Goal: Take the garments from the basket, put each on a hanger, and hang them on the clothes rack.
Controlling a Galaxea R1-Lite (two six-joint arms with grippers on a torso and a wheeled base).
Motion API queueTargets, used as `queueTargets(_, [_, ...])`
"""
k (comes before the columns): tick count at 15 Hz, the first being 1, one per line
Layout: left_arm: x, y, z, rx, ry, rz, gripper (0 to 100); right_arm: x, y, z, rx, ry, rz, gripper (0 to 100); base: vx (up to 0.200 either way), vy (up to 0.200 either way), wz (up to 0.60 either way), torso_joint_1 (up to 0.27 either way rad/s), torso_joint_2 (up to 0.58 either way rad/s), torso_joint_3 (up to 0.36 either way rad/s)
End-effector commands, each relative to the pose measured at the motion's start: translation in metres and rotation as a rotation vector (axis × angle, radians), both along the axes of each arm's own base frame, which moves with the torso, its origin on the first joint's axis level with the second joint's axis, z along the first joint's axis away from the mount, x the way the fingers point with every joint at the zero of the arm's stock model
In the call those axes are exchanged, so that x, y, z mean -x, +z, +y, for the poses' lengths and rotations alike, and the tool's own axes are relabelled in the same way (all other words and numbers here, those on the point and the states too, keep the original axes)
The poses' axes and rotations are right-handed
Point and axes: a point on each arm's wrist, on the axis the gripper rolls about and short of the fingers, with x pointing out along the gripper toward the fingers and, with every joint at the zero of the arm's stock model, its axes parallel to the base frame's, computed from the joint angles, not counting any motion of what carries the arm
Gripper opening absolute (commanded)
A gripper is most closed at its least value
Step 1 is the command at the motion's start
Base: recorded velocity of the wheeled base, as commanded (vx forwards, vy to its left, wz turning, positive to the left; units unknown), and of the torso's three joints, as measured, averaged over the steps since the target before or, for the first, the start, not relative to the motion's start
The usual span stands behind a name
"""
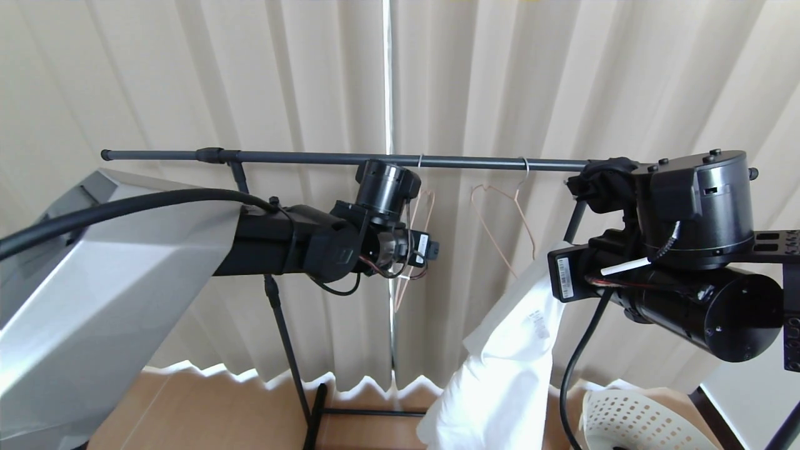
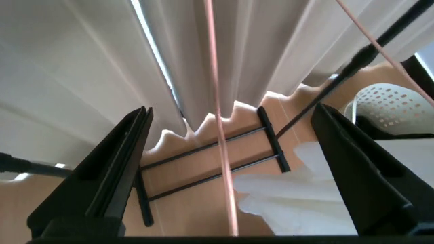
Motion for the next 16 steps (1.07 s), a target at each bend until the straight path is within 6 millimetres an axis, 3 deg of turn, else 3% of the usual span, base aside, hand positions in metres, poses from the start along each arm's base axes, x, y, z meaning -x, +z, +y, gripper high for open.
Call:
queueTargets(1, [-0.020,-0.022,-0.002,-0.019,0.018,0.015,100,-0.001,0.000,0.001,0.001,0.000,0.001,0,0.000,0.000,0.00,0.000,0.00,0.000])
queueTargets(7, [-0.047,-0.036,-0.010,-0.003,0.032,-0.018,100,-0.005,-0.006,0.002,0.012,-0.005,0.016,0,0.000,0.000,0.00,0.000,0.00,0.000])
queueTargets(16, [-0.057,-0.050,-0.016,-0.014,0.032,-0.006,100,-0.005,-0.006,0.002,0.012,-0.005,0.018,0,0.000,0.000,0.00,0.000,0.00,0.000])
